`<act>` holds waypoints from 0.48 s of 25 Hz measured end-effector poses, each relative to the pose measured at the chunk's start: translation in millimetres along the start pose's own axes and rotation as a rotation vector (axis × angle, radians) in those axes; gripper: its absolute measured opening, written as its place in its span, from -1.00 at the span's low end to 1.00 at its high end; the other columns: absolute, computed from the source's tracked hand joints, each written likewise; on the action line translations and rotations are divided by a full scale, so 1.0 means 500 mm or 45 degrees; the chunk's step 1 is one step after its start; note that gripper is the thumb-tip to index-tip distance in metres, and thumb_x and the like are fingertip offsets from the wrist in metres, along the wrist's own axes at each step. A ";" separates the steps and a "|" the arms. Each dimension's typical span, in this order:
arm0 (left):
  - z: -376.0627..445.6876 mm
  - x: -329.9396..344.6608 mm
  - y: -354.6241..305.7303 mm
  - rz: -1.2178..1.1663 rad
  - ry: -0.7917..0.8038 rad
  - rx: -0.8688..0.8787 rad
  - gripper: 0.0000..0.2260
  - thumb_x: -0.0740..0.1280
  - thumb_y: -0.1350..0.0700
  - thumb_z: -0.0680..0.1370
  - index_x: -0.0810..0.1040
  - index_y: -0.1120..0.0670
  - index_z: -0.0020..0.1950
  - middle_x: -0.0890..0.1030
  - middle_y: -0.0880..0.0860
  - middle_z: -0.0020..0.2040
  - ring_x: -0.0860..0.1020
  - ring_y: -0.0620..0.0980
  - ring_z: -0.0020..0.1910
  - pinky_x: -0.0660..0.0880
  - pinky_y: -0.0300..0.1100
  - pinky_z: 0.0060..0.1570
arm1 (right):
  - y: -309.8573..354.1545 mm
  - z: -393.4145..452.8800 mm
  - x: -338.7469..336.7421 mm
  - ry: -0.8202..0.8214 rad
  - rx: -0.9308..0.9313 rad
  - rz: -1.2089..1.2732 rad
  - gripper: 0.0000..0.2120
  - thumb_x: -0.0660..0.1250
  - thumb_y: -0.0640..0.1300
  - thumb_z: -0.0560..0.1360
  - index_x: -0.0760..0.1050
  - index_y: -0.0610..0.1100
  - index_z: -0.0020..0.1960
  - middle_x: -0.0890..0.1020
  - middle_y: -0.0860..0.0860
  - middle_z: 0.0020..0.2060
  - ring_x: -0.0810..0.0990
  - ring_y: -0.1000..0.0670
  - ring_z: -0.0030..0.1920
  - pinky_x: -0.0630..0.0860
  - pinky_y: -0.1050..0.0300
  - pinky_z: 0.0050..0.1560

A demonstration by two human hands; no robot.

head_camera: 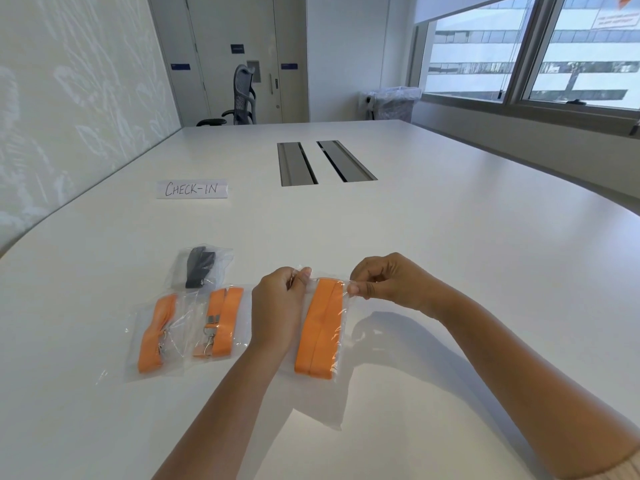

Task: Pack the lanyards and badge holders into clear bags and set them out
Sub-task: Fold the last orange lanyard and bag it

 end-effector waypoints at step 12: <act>0.002 -0.005 0.005 0.077 -0.068 0.031 -0.59 0.25 0.06 0.56 0.26 0.11 -0.46 0.28 -0.02 -0.55 0.21 -0.09 -0.50 0.16 -0.20 -0.45 | 0.004 -0.004 0.030 -0.208 -0.112 -0.598 -0.96 0.34 -0.12 0.38 0.51 -0.01 -0.19 0.61 0.09 -0.27 0.56 0.08 -0.29 0.50 0.13 -0.26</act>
Point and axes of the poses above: each hand's wrist, its own z-axis towards the middle knuckle, its own x-axis out of the palm, y = z × x, the point moved 3 cm from there along z, towards the middle knuckle
